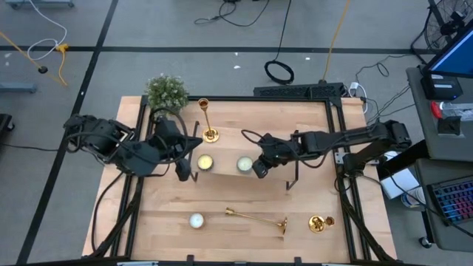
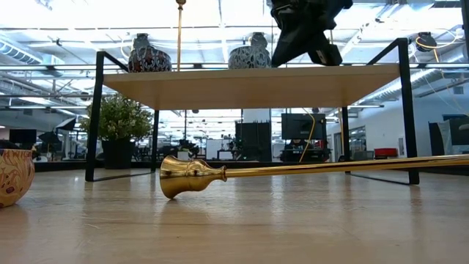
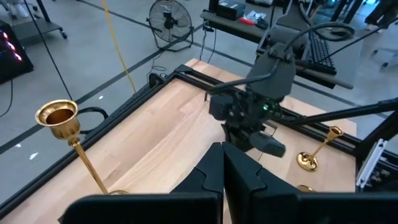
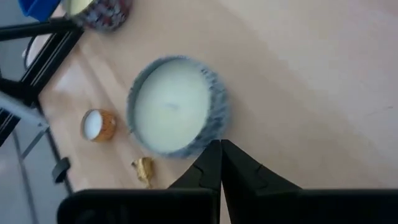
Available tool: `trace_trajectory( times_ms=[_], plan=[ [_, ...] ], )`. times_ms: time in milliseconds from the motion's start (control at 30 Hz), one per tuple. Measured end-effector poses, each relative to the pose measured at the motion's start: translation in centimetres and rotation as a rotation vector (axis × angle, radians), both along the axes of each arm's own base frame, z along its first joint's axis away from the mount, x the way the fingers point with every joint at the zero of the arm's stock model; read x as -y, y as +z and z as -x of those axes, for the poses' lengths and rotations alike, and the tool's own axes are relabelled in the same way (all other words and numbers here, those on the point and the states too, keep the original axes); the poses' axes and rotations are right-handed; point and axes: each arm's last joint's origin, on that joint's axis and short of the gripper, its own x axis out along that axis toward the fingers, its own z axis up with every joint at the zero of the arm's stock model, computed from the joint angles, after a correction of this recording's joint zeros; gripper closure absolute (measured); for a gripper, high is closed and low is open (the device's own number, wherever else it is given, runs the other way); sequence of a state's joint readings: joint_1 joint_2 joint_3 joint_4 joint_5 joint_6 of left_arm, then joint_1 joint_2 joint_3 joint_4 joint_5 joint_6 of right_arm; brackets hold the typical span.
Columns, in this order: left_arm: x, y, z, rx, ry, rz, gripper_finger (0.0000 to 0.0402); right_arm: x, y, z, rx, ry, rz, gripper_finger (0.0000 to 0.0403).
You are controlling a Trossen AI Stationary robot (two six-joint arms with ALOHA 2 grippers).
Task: Pick & Place candle stick holders
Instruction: Put the blue scented candle on the shelf
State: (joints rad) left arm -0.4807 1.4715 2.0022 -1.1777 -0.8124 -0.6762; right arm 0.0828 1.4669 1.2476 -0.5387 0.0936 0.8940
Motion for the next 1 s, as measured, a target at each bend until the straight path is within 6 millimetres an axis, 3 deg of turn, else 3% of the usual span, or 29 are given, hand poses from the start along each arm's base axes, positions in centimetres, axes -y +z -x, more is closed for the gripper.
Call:
trace_trajectory(
  times_ms=[300,1000],
  plan=[
    [0.1,0.0,0.0,0.003,-0.001,0.005,0.0401,1.3,0.3,0.0,0.019,-0.047,0.043,0.0403],
    [0.1,0.0,0.0,-0.003,-0.005,-0.010,0.0401,1.1,0.4,-0.2,0.045,-0.008,0.000,0.0403]
  ],
)
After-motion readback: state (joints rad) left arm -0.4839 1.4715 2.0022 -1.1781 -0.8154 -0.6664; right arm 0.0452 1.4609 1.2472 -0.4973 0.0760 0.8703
